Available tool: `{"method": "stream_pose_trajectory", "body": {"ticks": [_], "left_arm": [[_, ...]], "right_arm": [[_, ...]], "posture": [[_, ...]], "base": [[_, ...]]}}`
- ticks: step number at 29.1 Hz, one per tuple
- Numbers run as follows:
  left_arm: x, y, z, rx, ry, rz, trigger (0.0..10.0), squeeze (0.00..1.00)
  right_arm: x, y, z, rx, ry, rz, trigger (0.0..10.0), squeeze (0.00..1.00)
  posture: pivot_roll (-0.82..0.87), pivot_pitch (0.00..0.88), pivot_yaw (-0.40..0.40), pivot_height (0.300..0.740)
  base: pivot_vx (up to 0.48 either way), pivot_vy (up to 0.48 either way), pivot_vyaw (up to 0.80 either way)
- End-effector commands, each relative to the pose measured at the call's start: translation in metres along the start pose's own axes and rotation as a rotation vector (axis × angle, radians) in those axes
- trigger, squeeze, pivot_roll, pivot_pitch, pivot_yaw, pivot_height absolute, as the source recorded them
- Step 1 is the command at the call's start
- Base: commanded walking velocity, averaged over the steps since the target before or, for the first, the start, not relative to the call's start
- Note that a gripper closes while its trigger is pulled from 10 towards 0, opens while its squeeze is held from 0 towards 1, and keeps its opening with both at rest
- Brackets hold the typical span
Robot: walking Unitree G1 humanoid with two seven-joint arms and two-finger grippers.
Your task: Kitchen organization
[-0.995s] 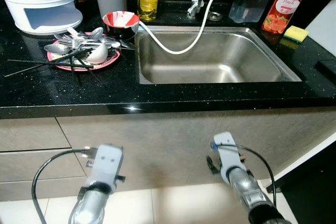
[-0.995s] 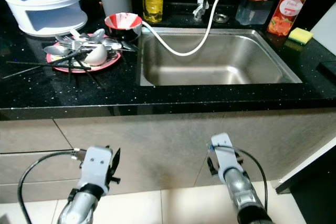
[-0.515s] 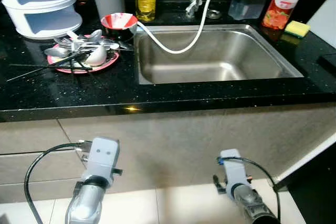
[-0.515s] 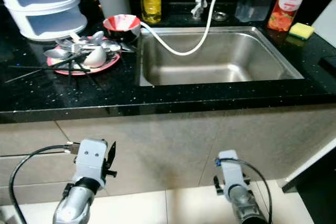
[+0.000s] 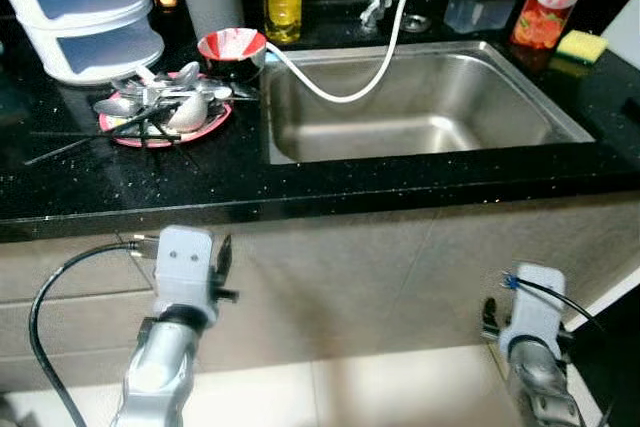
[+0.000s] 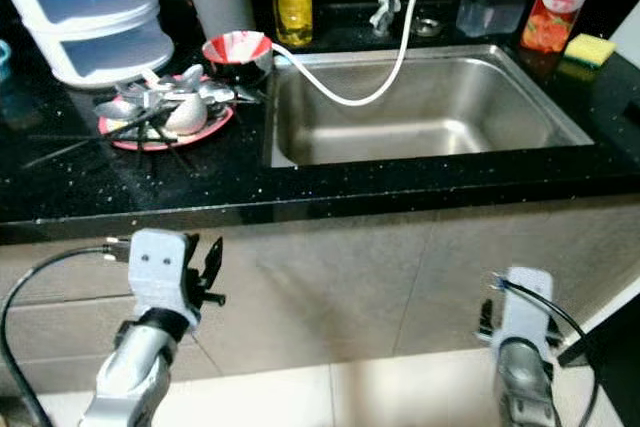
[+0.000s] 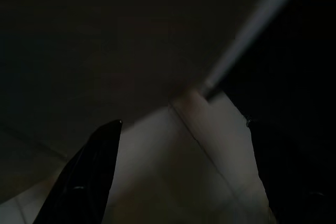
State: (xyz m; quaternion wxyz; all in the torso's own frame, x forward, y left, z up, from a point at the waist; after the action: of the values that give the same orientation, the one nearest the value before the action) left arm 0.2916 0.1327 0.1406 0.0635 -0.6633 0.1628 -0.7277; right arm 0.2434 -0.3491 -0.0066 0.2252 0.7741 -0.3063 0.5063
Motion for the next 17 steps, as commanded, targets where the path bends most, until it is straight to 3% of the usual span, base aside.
{"method": "stream_pose_trajectory", "body": {"ticks": [1,2,3,4,5,8,9,10,11,13,14,15,17], "left_arm": [[0.019,-0.014,0.008,0.023,0.052,0.037,10.0,0.0],[0.019,-0.014,0.008,0.023,0.052,0.037,10.0,0.0],[0.025,-0.02,0.013,0.041,0.067,0.041,10.0,0.0],[0.035,-0.035,0.025,0.086,0.085,0.078,10.0,0.0],[0.035,-0.035,0.025,0.086,0.085,0.078,10.0,0.0],[0.047,-0.059,0.038,0.152,0.101,0.098,10.0,0.0],[0.047,-0.059,0.038,0.152,0.101,0.098,10.0,0.0],[0.05,-0.065,0.041,0.169,0.105,0.101,10.0,0.0],[0.05,-0.065,0.041,0.169,0.105,0.101,10.0,0.0],[0.053,-0.077,0.043,0.211,0.096,0.101,10.0,0.0],[0.053,-0.077,0.043,0.211,0.096,0.101,10.0,0.0],[0.054,-0.08,0.042,0.227,0.092,0.097,10.0,0.0],[0.056,-0.085,0.04,0.253,0.093,0.088,10.0,0.0]], "right_arm": [[0.013,0.033,0.004,-0.149,0.032,0.062,10.0,0.0],[0.013,0.033,0.004,-0.149,0.032,0.062,10.0,0.0],[0.026,0.042,0.006,-0.188,0.072,0.078,10.0,0.0],[0.071,0.05,0.009,-0.224,0.202,0.098,10.0,0.0],[0.071,0.05,0.009,-0.224,0.202,0.098,10.0,0.0],[0.146,0.045,0.008,-0.201,0.404,0.107,10.0,0.0],[0.146,0.045,0.008,-0.201,0.404,0.107,10.0,0.0],[0.169,0.041,0.006,-0.187,0.463,0.109,10.0,0.0],[0.169,0.041,0.006,-0.187,0.463,0.109,10.0,0.0],[0.219,0.025,-0.004,-0.127,0.593,0.129,10.0,0.0],[0.219,0.025,-0.004,-0.127,0.593,0.129,10.0,0.0],[0.237,0.015,-0.009,-0.089,0.641,0.15,10.0,0.0],[0.278,-0.021,-0.028,0.064,0.749,0.215,10.0,0.0]], "posture": [[-0.05,0.0,0.099,0.74],[-0.05,0.0,0.099,0.74],[-0.05,0.0,0.106,0.74],[-0.06,0.0,0.12,0.74],[-0.06,0.0,0.12,0.74],[-0.05,0.0,0.121,0.74],[-0.05,0.0,0.121,0.74],[-0.05,0.0,0.118,0.74],[-0.05,0.0,0.118,0.74],[-0.03,0.0,0.11,0.74],[-0.03,0.0,0.11,0.74],[-0.02,0.0,0.106,0.74],[-0.01,0.0,0.097,0.74]], "base": [[0.0,0.0,0.0],[0.0,0.0,0.0],[0.0,0.0,0.0],[0.0,0.0,0.0],[0.0,0.0,0.0],[0.0,0.0,0.0],[0.0,0.0,0.0],[0.0,0.0,0.0],[0.0,0.0,0.0],[0.0,0.0,0.0],[0.0,0.0,0.0],[0.0,0.0,0.0],[0.0,0.0,0.0]]}}
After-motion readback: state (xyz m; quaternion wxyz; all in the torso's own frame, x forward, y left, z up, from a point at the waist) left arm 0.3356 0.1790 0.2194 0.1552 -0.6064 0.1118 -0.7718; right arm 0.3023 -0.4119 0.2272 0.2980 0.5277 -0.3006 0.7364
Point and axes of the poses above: a point about 5 cm out from each wrist's last joint towards the gripper, its own z axis pointing out of the wrist towards the gripper, its own x axis along the axis of the wrist's last joint, y = z × x, the point moved 6 cm from there along z, pointing out of the wrist towards the gripper, and after that the axes turned 12 degrees about z, right-handed, at the moved point
